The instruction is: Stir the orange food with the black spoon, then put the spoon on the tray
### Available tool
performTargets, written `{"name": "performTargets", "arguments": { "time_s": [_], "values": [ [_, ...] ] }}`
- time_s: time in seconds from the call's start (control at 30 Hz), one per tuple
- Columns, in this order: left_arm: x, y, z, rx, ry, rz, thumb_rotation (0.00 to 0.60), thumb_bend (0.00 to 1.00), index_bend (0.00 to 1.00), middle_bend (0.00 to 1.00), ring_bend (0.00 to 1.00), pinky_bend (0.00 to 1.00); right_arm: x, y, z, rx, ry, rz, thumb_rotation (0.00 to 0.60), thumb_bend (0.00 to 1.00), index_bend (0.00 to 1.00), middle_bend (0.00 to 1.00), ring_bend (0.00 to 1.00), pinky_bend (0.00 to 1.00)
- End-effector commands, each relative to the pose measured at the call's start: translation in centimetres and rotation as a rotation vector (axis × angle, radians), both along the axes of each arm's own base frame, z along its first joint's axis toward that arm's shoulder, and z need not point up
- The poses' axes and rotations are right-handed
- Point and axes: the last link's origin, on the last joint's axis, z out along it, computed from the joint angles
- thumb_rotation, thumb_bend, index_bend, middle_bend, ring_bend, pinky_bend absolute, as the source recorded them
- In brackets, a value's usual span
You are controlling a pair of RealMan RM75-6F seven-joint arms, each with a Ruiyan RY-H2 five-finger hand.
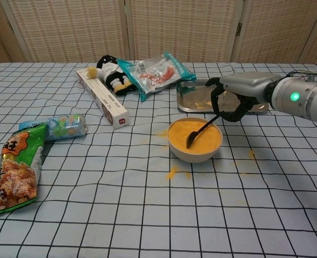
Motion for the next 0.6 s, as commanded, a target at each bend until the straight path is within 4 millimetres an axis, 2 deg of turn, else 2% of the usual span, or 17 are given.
{"name": "performTargets", "arguments": {
  "time_s": [0.03,0.6],
  "values": [
    [-0.01,0.01,-0.01,0.000,0.000,0.001,0.600,0.45,0.00,0.00,0.00,0.13,-0.02,0.03,-0.05,0.001,0.000,0.000,0.600,0.41,0.50,0.00,0.00,0.00],
    [-0.02,-0.01,-0.03,-0.005,0.000,0.000,0.600,0.45,0.00,0.00,0.00,0.13,0.11,0.05,-0.19,-0.020,-0.005,0.015,0.600,0.41,0.60,0.00,0.00,0.00]
  ]
}}
